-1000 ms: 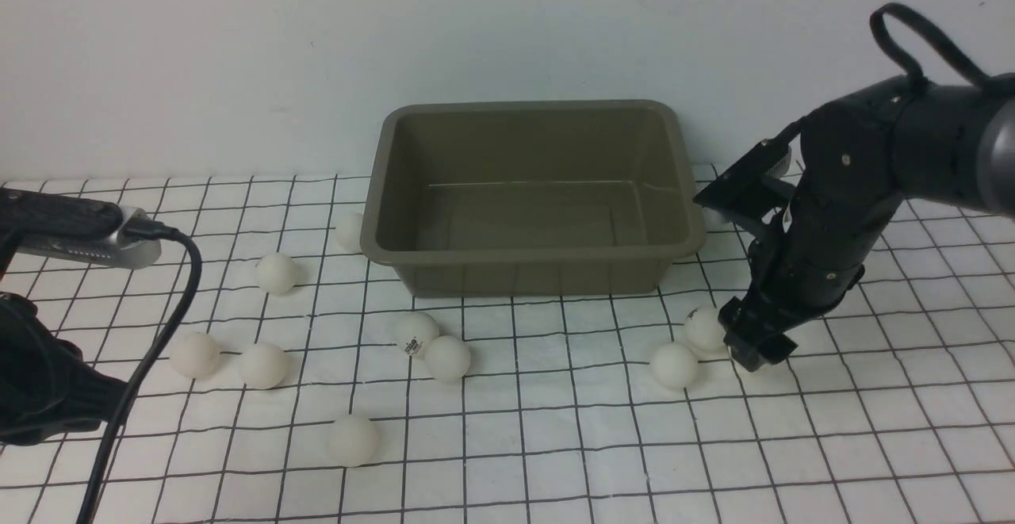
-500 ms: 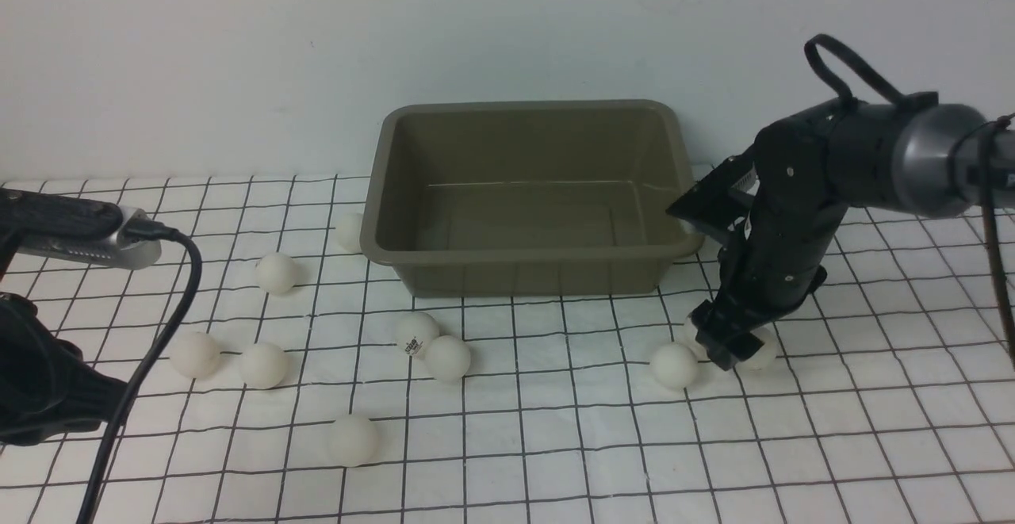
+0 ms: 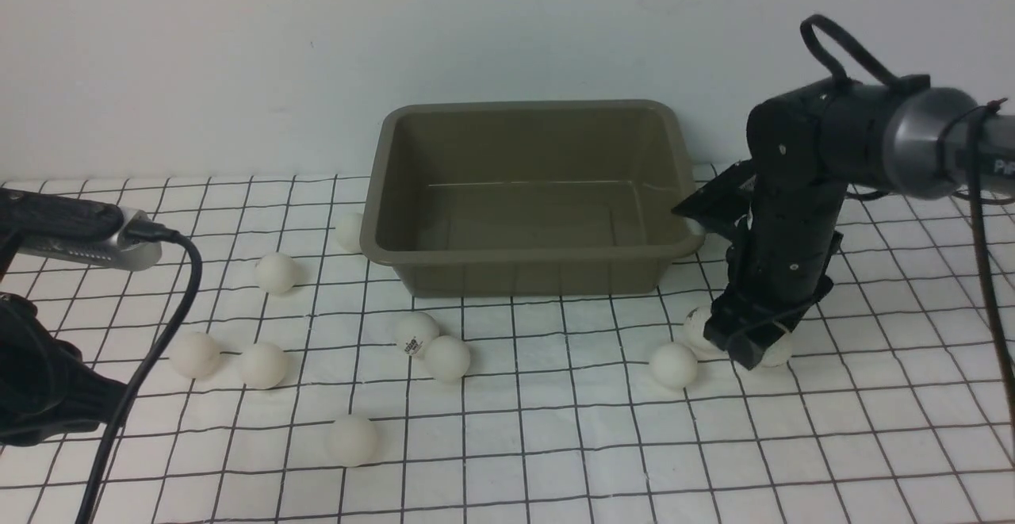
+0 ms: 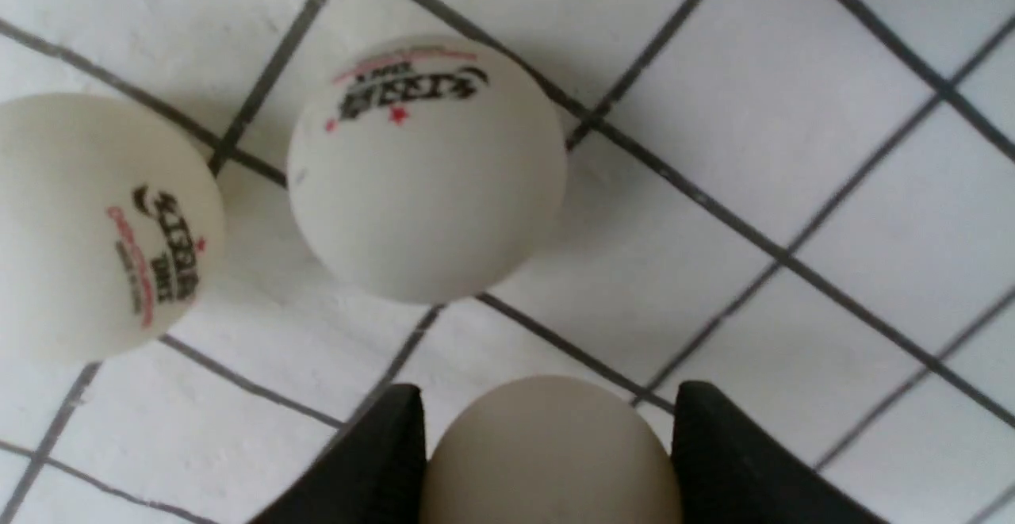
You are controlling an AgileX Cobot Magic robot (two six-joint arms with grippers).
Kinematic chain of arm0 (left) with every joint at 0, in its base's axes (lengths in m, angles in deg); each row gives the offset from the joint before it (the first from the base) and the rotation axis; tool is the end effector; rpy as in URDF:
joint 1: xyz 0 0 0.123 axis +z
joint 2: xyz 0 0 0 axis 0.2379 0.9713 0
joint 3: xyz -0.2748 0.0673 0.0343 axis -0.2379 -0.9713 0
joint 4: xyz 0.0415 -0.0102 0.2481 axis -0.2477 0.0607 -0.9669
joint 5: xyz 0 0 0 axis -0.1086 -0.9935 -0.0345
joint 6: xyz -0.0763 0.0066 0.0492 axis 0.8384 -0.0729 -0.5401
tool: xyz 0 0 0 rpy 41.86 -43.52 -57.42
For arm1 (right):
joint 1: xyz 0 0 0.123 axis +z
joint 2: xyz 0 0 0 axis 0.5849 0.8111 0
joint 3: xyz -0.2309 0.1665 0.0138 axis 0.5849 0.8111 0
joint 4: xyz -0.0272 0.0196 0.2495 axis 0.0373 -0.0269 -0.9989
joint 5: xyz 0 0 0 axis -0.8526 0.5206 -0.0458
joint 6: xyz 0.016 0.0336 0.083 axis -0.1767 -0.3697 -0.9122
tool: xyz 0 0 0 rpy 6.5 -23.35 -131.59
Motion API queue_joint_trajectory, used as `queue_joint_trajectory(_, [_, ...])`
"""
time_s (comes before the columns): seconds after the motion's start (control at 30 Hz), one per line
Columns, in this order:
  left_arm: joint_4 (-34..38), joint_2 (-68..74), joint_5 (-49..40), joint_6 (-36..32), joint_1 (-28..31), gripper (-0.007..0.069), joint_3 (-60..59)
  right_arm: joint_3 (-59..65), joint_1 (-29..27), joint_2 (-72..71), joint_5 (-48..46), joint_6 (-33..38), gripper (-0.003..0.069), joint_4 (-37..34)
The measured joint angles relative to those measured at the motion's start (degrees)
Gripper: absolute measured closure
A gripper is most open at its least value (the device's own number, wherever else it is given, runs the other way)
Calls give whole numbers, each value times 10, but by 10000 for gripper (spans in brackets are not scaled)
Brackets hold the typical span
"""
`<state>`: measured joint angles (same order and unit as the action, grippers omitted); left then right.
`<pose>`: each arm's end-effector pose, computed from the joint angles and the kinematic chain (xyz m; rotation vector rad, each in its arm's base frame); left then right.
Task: Put the table tennis balls into the box on the white checkered tablecloth.
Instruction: 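Reach for and grasp a ping pong ball on the table, then release the ping pong ball into the bin and lift the gripper away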
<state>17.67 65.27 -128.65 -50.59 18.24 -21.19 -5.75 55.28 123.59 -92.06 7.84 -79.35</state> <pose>0.1978 0.0023 0.2837 0.2272 2.7222 -0.1157 0.3802 0.1247 0.1753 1.0058 -2.9123 0.1573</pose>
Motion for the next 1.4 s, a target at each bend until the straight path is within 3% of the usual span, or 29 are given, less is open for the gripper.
queue_joint_trajectory(0.23, [0,0,0,0,0,629,0,-113,0,-1,-19,-121,298,138])
queue_joint_trajectory(0.37, [0,0,0,0,0,629,0,-182,-1,-1,-20,-125,298,143])
queue_joint_trajectory(0.47, [0,0,0,0,0,629,0,-241,-1,-1,-5,-111,298,81])
queue_joint_trajectory(0.63, [0,0,0,0,0,629,0,-268,-1,11,49,-64,298,-82])
queue_joint_trajectory(0.73, [0,0,0,0,0,629,0,-268,-1,34,59,-48,298,-132])
queue_joint_trajectory(1.07, [0,0,0,0,0,629,0,-268,14,96,75,10,298,-217])
queue_joint_trajectory(1.27, [0,0,-1,0,0,629,0,-285,14,104,71,-7,148,-238])
queue_joint_trajectory(1.4, [0,0,-1,0,0,629,0,-344,14,104,22,-33,112,-213])
